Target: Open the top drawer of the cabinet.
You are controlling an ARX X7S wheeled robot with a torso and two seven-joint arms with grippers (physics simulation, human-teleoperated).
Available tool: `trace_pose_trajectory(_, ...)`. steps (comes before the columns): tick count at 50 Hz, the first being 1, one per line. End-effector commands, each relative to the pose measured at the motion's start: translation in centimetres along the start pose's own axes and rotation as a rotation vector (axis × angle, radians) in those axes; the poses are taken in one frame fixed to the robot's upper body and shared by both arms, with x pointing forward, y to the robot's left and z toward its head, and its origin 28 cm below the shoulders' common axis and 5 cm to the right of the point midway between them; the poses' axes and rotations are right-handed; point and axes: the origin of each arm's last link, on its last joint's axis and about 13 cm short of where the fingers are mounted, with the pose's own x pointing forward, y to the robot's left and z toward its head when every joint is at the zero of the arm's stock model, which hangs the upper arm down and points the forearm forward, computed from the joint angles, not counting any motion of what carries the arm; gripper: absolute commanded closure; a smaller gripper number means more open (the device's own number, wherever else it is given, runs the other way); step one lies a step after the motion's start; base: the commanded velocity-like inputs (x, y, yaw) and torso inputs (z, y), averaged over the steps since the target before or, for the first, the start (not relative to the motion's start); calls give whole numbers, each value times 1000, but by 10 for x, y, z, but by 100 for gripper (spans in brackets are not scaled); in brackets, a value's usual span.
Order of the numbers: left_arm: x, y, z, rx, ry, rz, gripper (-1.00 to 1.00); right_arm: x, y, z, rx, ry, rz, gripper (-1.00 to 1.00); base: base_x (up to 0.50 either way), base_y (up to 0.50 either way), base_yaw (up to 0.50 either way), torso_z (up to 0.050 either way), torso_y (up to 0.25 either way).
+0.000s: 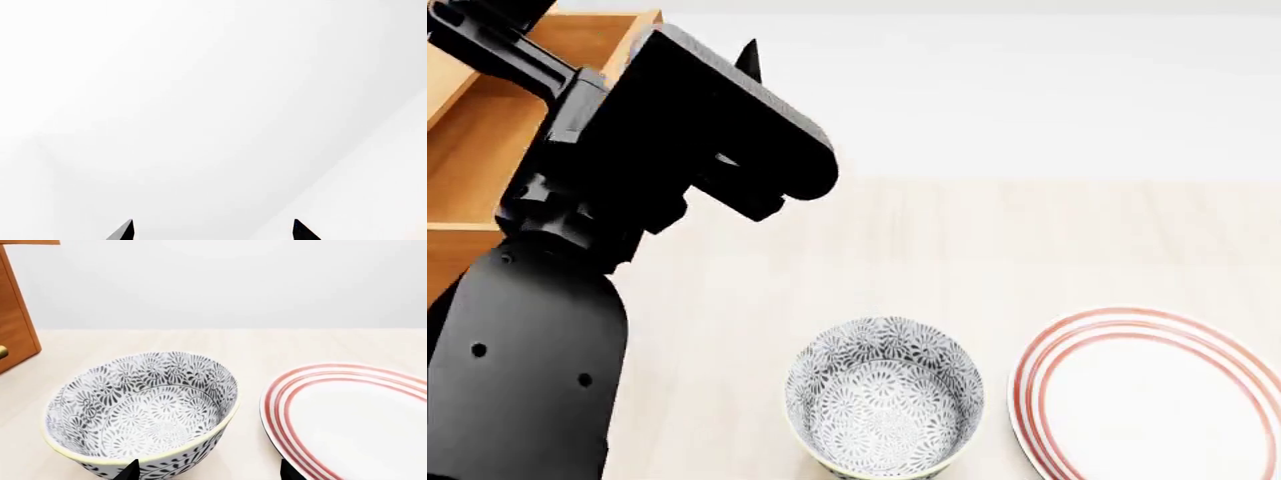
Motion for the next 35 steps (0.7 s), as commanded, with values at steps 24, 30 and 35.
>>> trace_pose_trajectory(24, 46, 30, -41, -134, 239, 126, -100, 1, 1, 2, 9, -12, 0, -100, 0, 0, 0, 0, 0)
trace_pose_trajectory(30, 46, 29, -35, -192, 254, 74, -100, 1, 1, 2, 8, -12, 1, -100, 0, 0, 0, 0, 0)
trace_pose_trajectory(35, 46, 29, -33, -265, 296, 14, -100, 1, 1, 2, 8, -12, 3, -100, 0, 0, 0, 0, 0)
